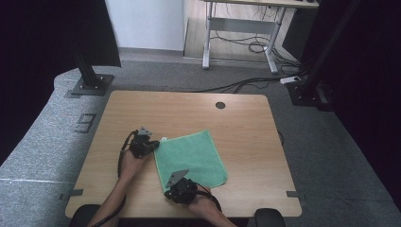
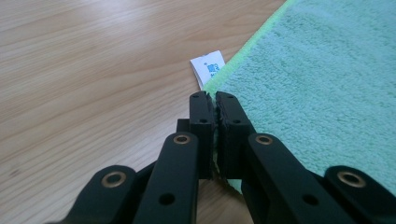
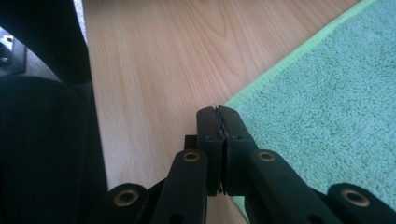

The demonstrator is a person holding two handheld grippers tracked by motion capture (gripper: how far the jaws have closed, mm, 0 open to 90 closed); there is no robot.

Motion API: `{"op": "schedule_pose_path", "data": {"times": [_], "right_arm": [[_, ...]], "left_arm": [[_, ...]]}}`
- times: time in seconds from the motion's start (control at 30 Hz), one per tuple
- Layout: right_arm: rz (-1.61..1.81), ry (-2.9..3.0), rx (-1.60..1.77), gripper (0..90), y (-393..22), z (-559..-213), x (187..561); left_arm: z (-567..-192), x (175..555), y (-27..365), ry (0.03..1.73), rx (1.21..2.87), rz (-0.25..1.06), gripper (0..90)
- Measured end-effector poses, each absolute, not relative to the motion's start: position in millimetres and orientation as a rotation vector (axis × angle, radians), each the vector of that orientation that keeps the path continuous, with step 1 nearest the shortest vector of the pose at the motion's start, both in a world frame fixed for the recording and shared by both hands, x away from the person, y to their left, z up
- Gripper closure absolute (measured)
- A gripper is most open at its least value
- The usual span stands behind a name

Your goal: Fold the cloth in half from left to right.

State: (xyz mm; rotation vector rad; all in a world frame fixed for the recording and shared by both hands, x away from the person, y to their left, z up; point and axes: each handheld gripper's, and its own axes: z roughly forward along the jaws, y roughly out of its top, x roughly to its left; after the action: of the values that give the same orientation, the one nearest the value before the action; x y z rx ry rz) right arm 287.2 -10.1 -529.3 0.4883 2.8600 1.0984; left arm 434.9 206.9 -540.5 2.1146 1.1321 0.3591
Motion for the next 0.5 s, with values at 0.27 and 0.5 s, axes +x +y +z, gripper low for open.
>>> {"op": "schedule_pose_path", "data": {"times": [0.27, 0.5], "right_arm": [[1.13, 2.846, 0.438, 87.7, 3, -520, 286], [1.171, 2.787, 0.474, 87.7, -18, -505, 287]], "left_arm": [[-527, 430, 223, 1.177, 2.061, 0.367, 86.1], [-521, 429, 216, 1.142, 2.054, 0.402, 86.0]]}}
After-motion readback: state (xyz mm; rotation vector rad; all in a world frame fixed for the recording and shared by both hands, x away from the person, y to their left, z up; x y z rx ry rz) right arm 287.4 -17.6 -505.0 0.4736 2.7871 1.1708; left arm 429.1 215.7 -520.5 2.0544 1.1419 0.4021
